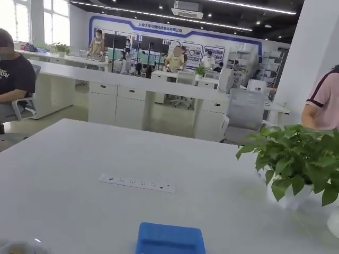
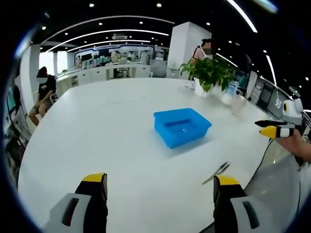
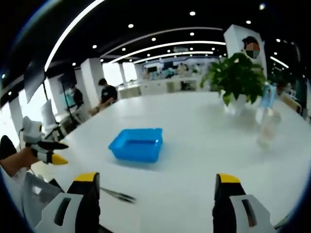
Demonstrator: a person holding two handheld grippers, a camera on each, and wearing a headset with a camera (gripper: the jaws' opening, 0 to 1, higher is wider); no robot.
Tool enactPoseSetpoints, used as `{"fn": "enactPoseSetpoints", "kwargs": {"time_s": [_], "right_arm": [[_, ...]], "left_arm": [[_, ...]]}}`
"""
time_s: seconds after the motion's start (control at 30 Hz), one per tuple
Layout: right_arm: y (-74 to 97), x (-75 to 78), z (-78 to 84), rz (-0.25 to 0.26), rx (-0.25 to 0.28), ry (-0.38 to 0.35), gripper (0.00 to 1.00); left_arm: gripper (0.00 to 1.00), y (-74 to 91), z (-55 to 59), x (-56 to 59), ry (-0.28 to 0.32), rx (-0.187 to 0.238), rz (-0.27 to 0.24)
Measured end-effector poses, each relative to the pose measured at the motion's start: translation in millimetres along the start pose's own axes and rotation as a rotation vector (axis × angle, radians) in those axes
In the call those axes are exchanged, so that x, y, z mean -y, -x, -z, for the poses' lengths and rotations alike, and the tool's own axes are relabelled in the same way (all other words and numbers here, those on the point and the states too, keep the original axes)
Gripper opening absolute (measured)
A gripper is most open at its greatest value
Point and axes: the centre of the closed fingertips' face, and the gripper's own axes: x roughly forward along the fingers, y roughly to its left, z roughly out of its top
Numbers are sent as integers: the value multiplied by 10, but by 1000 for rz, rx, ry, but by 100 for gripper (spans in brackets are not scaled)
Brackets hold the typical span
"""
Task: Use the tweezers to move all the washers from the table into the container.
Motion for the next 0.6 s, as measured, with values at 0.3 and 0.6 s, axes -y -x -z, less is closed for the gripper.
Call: {"fn": "enactPoseSetpoints", "kwargs": {"time_s": [0.3,0.6], "right_arm": [[32,100,65,24,-24,-14,99],[25,91,90,30,-47,-43,99]], "left_arm": [[99,215,-70,-166,-29,45,-129],[99,510,-178,-319,-22,105,-242]]}}
